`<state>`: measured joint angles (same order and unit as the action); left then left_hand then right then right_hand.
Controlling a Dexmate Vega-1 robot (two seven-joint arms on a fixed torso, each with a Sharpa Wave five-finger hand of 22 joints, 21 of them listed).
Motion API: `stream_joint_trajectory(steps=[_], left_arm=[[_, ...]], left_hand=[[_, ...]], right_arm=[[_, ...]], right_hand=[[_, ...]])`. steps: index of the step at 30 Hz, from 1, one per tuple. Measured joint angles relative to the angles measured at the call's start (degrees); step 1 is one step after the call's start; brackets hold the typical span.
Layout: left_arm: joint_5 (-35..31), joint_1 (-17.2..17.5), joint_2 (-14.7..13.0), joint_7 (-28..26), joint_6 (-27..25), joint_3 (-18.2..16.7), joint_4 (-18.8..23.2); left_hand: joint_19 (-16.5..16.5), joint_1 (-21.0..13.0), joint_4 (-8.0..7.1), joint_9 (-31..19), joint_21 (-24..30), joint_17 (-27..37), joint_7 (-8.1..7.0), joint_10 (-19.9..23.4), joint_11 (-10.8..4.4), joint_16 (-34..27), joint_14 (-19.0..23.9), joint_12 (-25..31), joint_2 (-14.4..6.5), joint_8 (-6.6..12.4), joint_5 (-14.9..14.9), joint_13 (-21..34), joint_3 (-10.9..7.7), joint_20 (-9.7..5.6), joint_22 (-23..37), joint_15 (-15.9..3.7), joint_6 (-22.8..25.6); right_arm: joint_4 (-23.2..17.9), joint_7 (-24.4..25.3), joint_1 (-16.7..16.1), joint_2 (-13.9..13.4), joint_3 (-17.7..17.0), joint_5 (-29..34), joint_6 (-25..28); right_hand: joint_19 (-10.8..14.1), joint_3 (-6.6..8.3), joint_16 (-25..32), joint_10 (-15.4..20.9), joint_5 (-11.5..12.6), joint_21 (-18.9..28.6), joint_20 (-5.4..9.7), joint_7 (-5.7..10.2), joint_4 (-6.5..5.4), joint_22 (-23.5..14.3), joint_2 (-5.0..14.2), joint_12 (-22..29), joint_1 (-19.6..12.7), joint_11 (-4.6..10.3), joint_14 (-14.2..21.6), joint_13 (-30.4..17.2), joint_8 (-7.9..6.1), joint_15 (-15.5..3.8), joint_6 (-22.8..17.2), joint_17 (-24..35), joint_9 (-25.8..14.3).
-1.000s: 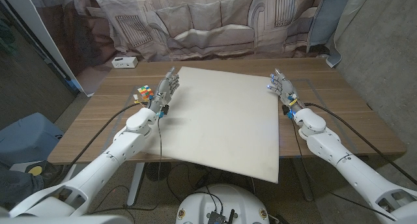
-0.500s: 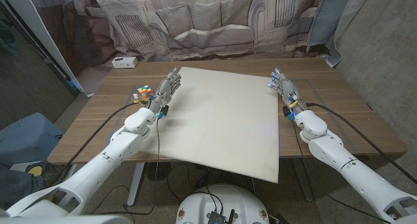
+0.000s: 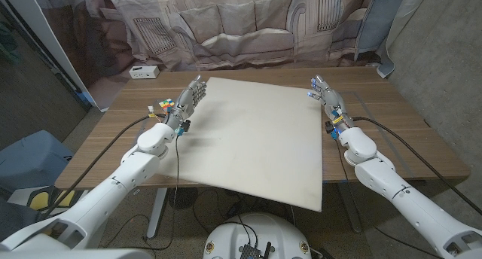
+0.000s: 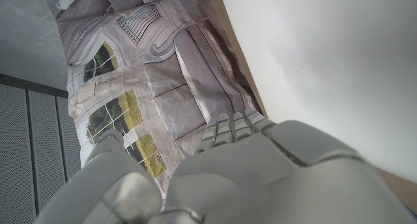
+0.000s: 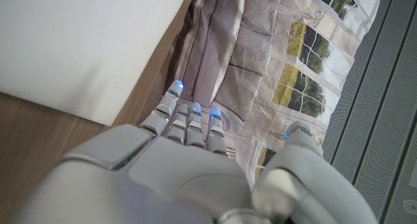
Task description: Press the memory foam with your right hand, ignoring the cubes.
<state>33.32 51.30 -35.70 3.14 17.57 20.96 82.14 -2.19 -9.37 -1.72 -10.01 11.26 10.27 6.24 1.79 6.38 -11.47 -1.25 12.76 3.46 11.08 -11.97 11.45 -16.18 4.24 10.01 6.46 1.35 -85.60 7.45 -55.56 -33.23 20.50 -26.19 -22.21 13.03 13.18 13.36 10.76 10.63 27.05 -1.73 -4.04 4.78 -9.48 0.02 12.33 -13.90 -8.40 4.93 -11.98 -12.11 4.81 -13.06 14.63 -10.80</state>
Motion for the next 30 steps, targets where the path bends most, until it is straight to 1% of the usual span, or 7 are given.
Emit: stream_joint_trajectory(steps=[7,9,12,15,19,20,30], left_arm=[[-0.16,0.36,-0.61,0.21,0.48,-0.4,0.4],[-0.27,0.41,-0.69,0.27,0.77,-0.48,0.41],[-0.49,0.52,-0.71,0.02,1.21,-0.64,0.46],[-0.97,0.52,-0.71,-0.56,1.44,-0.64,0.46],[-1.5,0.52,-0.71,-1.29,1.73,-0.64,0.46],[-1.62,1.2,-1.19,-1.44,1.83,-1.21,1.31],[-2.19,1.48,-1.24,-1.87,3.47,-1.73,0.93]], left_hand=[[1.4,-0.38,0.31,0.0,0.49,0.0,0.09,1.51,0.07,0.0,0.95,0.45,-0.38,0.44,0.0,0.0,-0.16,0.16,0.0,-0.02,1.36],[1.91,-0.39,0.49,0.0,0.49,0.0,0.22,1.96,0.45,0.0,1.56,0.44,-0.39,0.45,0.0,-0.07,0.02,-0.36,0.0,-0.02,1.65],[4.31,-0.76,0.7,0.01,1.28,0.0,0.92,3.59,0.47,-0.41,3.47,0.89,-0.76,0.45,0.0,-0.27,-0.2,-0.43,0.0,-0.02,3.21],[5.91,-0.76,0.96,0.01,1.64,0.0,0.91,4.69,0.59,-0.43,4.95,1.24,-0.76,0.45,0.0,-0.27,0.02,-0.22,0.0,0.09,4.39],[6.19,-1.13,1.18,0.01,1.67,0.0,1.01,4.88,0.78,-0.43,5.15,1.33,-1.13,0.71,0.33,-0.27,-0.21,0.07,-0.01,0.29,4.92],[6.19,-1.13,1.18,0.01,1.67,-0.01,0.92,4.88,0.78,-0.43,5.15,1.33,-1.13,0.84,0.33,-0.27,-0.21,0.07,-0.01,0.29,5.01],[6.19,-1.13,1.18,0.01,1.67,-0.01,0.91,5.19,0.48,-0.43,5.45,1.33,-1.13,0.84,0.33,-0.26,-0.21,0.07,-0.01,-0.02,5.62]], right_arm=[[-0.71,0.35,-0.41,-0.07,0.17,1.42,-1.03],[-0.76,0.51,-0.42,-0.02,0.21,1.9,-1.38],[-0.89,0.76,-0.42,0.17,0.41,2.53,-1.76],[-0.95,0.76,-0.26,0.29,0.62,2.53,-1.76],[-0.98,0.76,0.04,0.44,0.91,2.53,-1.76],[-0.99,1.49,0.1,0.47,1.0,5.44,-2.69],[-1.97,3.72,0.38,0.74,1.64,9.68,-2.98]], right_hand=[[-0.01,0.0,0.0,0.0,0.0,-0.44,0.0,-0.18,0.0,0.0,0.0,0.0,0.0,0.0,-0.01,-0.01,0.0,0.0,0.18,0.0,0.0],[-0.01,0.0,0.0,0.0,0.0,-0.44,0.0,-0.17,0.0,0.0,0.0,0.0,0.0,0.0,-0.01,-0.01,0.0,0.0,0.18,-0.25,0.0],[-0.01,0.0,0.0,0.22,0.0,-0.44,0.0,-0.58,0.0,0.0,0.0,0.0,0.0,-0.22,-0.01,-0.01,0.0,0.0,-0.23,-0.27,0.0],[-0.01,-0.24,0.0,0.31,0.0,-0.67,0.0,-0.58,0.24,0.0,0.0,0.0,0.0,-0.31,-0.01,0.27,0.0,0.0,-0.23,-0.27,0.01],[-0.01,-0.27,0.0,0.31,0.0,-0.89,-0.01,-0.58,0.26,0.01,0.0,0.0,0.0,-0.31,-0.01,0.27,0.0,0.0,-0.23,-0.27,0.01],[-0.01,-0.27,0.0,0.31,0.0,-0.89,-0.01,-0.58,0.26,0.01,0.0,0.0,0.0,-0.31,-0.01,0.27,0.0,0.0,-0.23,-0.27,0.01],[-0.02,-0.27,-0.24,0.53,0.0,-1.42,-0.01,-0.86,0.26,0.01,0.0,0.0,0.0,-0.09,-0.02,0.26,0.0,0.0,-1.38,-0.54,0.01]])
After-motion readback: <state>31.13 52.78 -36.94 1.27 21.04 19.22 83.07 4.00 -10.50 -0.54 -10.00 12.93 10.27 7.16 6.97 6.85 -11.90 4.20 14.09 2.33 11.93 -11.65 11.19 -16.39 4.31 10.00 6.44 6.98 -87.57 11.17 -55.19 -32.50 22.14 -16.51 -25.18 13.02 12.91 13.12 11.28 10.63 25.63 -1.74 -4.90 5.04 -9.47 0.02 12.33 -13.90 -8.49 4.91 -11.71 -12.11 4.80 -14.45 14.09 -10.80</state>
